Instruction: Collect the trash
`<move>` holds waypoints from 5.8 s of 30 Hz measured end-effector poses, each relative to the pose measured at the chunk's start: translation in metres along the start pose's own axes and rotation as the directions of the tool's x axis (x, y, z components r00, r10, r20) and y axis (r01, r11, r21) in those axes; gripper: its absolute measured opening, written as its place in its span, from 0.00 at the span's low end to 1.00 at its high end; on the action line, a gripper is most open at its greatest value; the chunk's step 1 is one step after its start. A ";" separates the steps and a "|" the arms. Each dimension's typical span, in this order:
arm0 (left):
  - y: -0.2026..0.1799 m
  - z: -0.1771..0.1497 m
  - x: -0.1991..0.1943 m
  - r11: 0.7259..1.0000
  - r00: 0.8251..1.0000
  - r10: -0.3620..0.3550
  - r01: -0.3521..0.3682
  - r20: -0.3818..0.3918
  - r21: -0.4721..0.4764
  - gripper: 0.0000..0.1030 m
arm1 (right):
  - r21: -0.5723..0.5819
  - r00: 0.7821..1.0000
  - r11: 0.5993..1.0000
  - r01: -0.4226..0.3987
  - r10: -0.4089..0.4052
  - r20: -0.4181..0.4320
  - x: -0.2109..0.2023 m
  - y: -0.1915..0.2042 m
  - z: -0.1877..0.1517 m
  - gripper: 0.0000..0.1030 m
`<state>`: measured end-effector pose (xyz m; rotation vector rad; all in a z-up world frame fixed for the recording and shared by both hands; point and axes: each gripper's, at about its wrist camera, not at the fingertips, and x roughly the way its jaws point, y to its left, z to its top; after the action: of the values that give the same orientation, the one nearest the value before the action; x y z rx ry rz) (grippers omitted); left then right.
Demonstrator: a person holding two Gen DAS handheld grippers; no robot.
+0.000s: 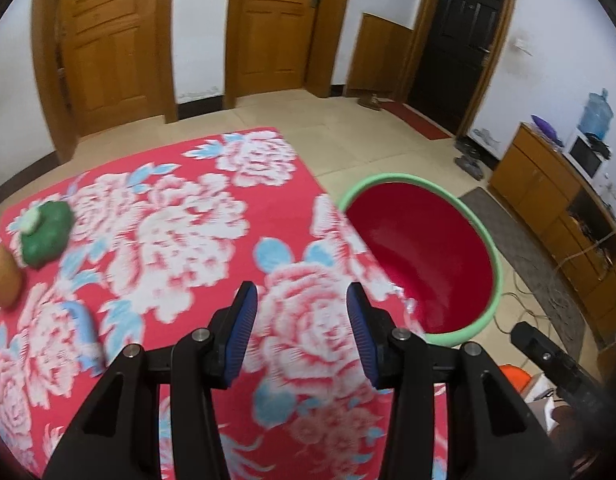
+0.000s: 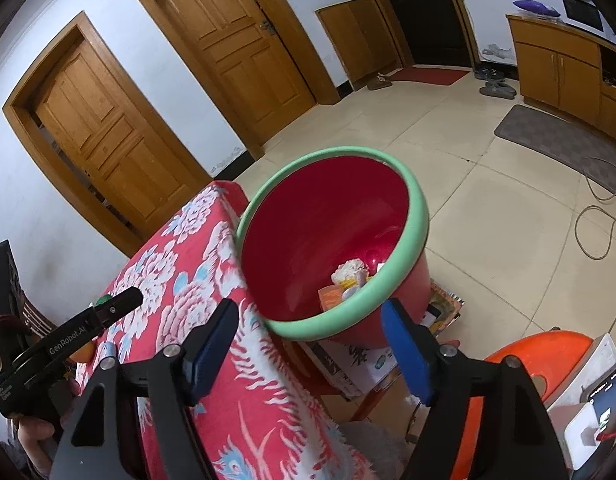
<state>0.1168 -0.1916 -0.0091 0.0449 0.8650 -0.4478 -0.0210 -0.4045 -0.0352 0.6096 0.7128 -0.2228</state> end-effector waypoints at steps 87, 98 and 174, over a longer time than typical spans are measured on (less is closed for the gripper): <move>0.000 0.005 0.008 0.996 0.996 -0.086 0.085 0.020 0.032 0.15 | -0.021 0.999 0.999 0.035 -0.035 -0.016 -0.001 0.010 -0.007 0.74; -0.075 0.018 0.054 0.966 0.981 -0.191 0.193 -0.028 0.173 0.15 | 0.044 0.997 0.996 0.081 -0.081 0.001 -0.006 -0.024 -0.003 0.74; 0.110 -0.128 -0.200 0.895 0.903 0.402 -0.353 0.152 -0.272 0.79 | -0.389 0.985 0.910 -0.142 0.170 0.040 -0.096 0.158 -0.114 0.89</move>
<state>-0.0450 0.0084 0.0403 -0.0532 0.6796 0.0241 -0.0921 -0.2111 0.0319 0.2772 0.6116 0.0461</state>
